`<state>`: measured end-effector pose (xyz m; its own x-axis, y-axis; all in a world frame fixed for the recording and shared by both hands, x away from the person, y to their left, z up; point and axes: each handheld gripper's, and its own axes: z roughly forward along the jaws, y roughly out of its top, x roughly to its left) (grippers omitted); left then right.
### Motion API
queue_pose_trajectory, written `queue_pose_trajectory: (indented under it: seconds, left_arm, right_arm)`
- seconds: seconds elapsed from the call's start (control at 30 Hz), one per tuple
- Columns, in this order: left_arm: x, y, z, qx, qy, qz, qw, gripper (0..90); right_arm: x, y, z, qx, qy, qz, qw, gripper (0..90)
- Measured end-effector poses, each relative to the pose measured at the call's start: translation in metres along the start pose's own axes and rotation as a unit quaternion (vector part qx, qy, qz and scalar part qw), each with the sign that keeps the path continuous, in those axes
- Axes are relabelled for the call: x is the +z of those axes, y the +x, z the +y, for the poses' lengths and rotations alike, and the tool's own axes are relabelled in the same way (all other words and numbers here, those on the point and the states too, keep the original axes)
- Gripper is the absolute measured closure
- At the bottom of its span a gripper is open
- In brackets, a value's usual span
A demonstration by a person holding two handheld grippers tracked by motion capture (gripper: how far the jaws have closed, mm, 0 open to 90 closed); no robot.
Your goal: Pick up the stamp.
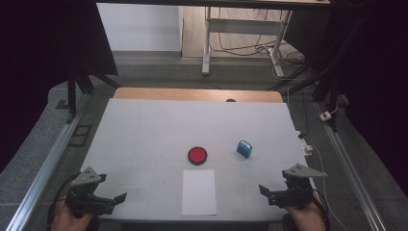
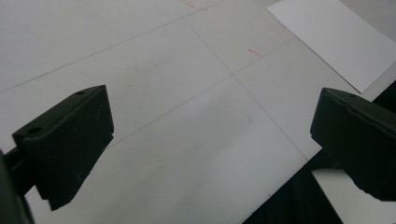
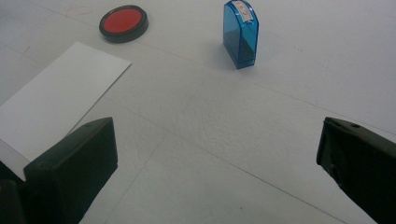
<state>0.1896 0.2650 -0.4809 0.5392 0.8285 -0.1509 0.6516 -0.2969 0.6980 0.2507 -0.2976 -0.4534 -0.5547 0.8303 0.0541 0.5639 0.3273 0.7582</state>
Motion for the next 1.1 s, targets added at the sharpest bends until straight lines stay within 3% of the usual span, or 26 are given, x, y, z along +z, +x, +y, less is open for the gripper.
queue_pose_trajectory:
  seconds: [0.9, 1.1]
  left_arm:
    - [0.0005, 0.0001, 0.0, 0.002, 0.0, -0.002, 1.0, 0.0]
    - [0.0007, 0.0005, 0.0001, 0.0, 0.0, -0.002, 1.0, 0.0]
  right_arm:
    - [0.002, 0.0049, 0.0017, -0.029, 0.017, 0.006, 0.9994, 0.0]
    - [0.001, 0.0064, 0.0035, -0.034, 0.004, 0.003, 0.9994, 0.0]
